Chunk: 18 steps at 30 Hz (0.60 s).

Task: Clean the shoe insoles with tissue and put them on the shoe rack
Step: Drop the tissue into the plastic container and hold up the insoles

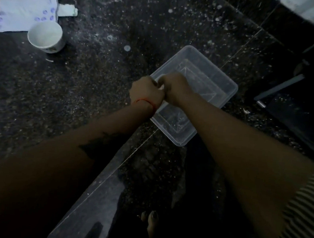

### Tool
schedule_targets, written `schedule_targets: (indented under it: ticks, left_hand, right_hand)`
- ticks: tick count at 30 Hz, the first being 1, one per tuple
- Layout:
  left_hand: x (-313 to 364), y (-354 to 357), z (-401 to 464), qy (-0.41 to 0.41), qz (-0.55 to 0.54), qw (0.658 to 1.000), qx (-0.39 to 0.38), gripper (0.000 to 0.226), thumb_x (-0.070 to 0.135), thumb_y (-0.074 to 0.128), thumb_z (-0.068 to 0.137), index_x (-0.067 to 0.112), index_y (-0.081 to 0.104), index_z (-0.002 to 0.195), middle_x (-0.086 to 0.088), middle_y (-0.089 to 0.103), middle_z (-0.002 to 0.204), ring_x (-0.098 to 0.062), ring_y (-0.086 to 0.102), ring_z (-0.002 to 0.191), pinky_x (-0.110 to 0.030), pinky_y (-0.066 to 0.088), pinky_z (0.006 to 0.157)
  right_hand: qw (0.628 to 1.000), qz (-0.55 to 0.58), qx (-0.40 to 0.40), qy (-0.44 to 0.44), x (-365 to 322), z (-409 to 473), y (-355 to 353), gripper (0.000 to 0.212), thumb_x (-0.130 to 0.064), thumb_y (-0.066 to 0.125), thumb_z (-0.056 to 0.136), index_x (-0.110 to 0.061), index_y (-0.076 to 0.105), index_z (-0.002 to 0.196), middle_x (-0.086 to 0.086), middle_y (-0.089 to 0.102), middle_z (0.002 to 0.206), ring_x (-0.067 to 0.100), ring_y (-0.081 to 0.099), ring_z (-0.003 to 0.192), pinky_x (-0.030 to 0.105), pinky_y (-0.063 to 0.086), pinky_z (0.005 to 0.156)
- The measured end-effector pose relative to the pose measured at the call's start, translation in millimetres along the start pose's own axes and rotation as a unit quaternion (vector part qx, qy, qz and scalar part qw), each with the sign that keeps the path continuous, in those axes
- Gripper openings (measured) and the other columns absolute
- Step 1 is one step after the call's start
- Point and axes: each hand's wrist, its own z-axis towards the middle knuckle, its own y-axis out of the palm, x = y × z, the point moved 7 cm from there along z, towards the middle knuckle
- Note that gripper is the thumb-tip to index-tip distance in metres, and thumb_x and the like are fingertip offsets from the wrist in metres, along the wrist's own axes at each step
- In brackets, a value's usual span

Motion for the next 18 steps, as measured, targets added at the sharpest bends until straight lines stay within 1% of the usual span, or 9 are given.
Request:
schedule_targets:
  ticks: [3, 5, 7, 9, 11, 13, 15, 16, 18]
  left_hand:
    - [14, -5, -19, 0.036, -0.042, 0.998, 0.03, 0.043, 0.032, 0.056, 0.09, 0.014, 0.053, 0.129, -0.007, 0.057, 0.13, -0.023, 0.053, 0.119, -0.03, 0.041, 0.096]
    - [26, -6, -35, 0.064, -0.067, 0.995, 0.046, 0.045, 0.032, 0.054, 0.092, 0.015, 0.048, 0.133, -0.006, 0.054, 0.134, -0.022, 0.05, 0.122, -0.03, 0.039, 0.098]
    - [40, -2, -52, 0.095, -0.09, 0.99, 0.056, 0.047, 0.031, 0.054, 0.093, 0.014, 0.045, 0.136, -0.005, 0.051, 0.137, -0.021, 0.05, 0.122, -0.03, 0.038, 0.099]
    - [55, 6, -75, 0.134, -0.115, 0.983, 0.051, 0.049, 0.03, 0.055, 0.092, 0.015, 0.042, 0.137, -0.006, 0.048, 0.139, -0.02, 0.05, 0.121, -0.031, 0.041, 0.1]
    - [70, 17, -100, 0.167, -0.114, 0.979, 0.038, 0.053, 0.029, 0.056, 0.092, 0.015, 0.038, 0.139, -0.006, 0.045, 0.142, -0.021, 0.048, 0.123, -0.031, 0.04, 0.1]
    - [81, 28, -124, 0.197, -0.095, 0.976, 0.023, 0.056, 0.028, 0.056, 0.092, 0.015, 0.034, 0.142, -0.007, 0.041, 0.145, -0.022, 0.044, 0.127, -0.03, 0.035, 0.101]
    - [87, 42, -147, 0.213, -0.08, 0.974, 0.003, 0.058, 0.028, 0.056, 0.092, 0.015, 0.032, 0.143, -0.007, 0.038, 0.147, -0.023, 0.039, 0.131, -0.031, 0.032, 0.104]
    - [88, 50, -156, 0.218, -0.07, 0.973, -0.007, 0.059, 0.029, 0.057, 0.092, 0.015, 0.032, 0.143, -0.008, 0.037, 0.147, -0.024, 0.037, 0.133, -0.033, 0.03, 0.106]
    - [85, 67, -168, 0.22, -0.044, 0.974, -0.03, 0.061, 0.032, 0.058, 0.091, 0.014, 0.032, 0.143, -0.009, 0.038, 0.146, -0.025, 0.038, 0.132, -0.033, 0.031, 0.105]
  right_hand:
    - [0.982, 0.169, 0.079, 0.013, 18, -23, -24, 0.036, -0.021, 0.056, 0.087, -0.011, 0.058, 0.122, 0.013, 0.059, 0.125, 0.025, 0.054, 0.115, 0.029, 0.041, 0.098]
    - [0.972, 0.207, 0.114, 0.018, 30, -45, -40, 0.036, -0.02, 0.053, 0.089, -0.013, 0.056, 0.124, 0.009, 0.06, 0.124, 0.021, 0.055, 0.113, 0.017, 0.037, 0.09]
    - [0.964, 0.22, 0.145, 0.02, 41, -70, -58, 0.038, -0.022, 0.05, 0.092, -0.014, 0.052, 0.128, 0.008, 0.059, 0.126, 0.019, 0.054, 0.114, 0.012, 0.034, 0.083]
    - [0.954, 0.244, 0.174, 0.03, 55, -103, -74, 0.04, -0.028, 0.049, 0.094, -0.013, 0.048, 0.131, 0.008, 0.057, 0.128, 0.019, 0.055, 0.114, 0.014, 0.037, 0.084]
    - [0.943, 0.271, 0.187, 0.054, 72, -138, -84, 0.042, -0.031, 0.048, 0.094, -0.014, 0.045, 0.133, 0.008, 0.053, 0.132, 0.019, 0.053, 0.116, 0.02, 0.04, 0.089]
    - [0.933, 0.293, 0.194, 0.079, 91, -172, -88, 0.044, -0.032, 0.047, 0.095, -0.016, 0.042, 0.135, 0.007, 0.051, 0.134, 0.016, 0.051, 0.118, 0.017, 0.039, 0.088]
    - [0.922, 0.319, 0.194, 0.106, 111, -205, -83, 0.045, -0.035, 0.046, 0.095, -0.019, 0.039, 0.136, 0.004, 0.051, 0.134, 0.007, 0.048, 0.111, 0.013, 0.036, 0.086]
    - [0.915, 0.334, 0.191, 0.121, 122, -219, -76, 0.046, -0.037, 0.046, 0.094, -0.02, 0.039, 0.136, 0.003, 0.05, 0.134, 0.005, 0.047, 0.11, 0.015, 0.036, 0.088]
    - [0.904, 0.351, 0.185, 0.158, 146, -241, -53, 0.048, -0.04, 0.047, 0.093, -0.021, 0.038, 0.137, 0.005, 0.048, 0.137, 0.012, 0.048, 0.117, 0.024, 0.039, 0.097]
